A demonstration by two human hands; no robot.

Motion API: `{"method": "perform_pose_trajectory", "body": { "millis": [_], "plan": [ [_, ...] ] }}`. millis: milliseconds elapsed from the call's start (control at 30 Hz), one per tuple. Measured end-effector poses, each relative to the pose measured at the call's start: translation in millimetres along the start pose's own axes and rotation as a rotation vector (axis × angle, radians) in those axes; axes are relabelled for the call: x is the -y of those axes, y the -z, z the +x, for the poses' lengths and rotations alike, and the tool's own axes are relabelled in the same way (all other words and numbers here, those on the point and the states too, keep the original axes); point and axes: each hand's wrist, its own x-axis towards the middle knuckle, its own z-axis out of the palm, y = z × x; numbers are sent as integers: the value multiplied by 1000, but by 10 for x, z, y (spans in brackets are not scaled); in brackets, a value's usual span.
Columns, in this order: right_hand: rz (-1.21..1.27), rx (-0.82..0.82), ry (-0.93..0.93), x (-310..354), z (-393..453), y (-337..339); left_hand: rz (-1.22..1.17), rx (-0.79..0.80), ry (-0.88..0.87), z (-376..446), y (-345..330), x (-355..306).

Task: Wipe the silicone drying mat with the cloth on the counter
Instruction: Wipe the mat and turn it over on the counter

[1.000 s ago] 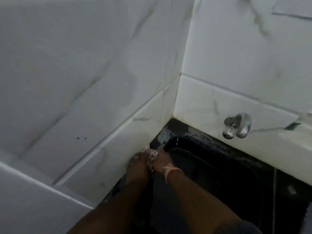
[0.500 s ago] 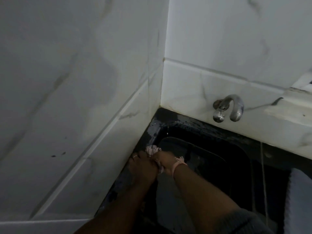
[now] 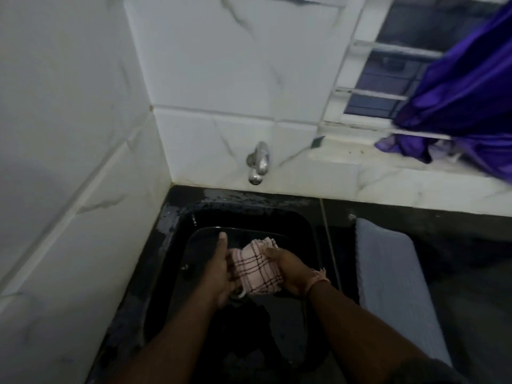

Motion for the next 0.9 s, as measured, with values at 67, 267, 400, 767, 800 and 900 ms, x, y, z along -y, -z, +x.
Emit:
{"method": "perform_pose_trajectory", "body": {
  "millis": [67, 267, 400, 767, 800, 900],
  "plan": [
    [-102, -104, 92, -2, -119, 145, 73, 111, 64, -63, -275, 55],
    [-89, -233, 186, 70, -547, 670, -14, 93, 79, -171, -898, 412],
    [40, -7, 106, 35, -913, 1159, -141, 236, 74, -201, -1371, 678],
    [-110, -258, 291, -116, -1773, 2734, 128, 208, 227, -553, -2874, 1809],
    [-154, -314, 298, -172, -1831, 2881, 140, 188, 210, -570, -2991, 1933],
    [-322, -464, 347, -274, -1949, 3317, 295, 123, 13, -580, -3335, 2250]
  ]
}}
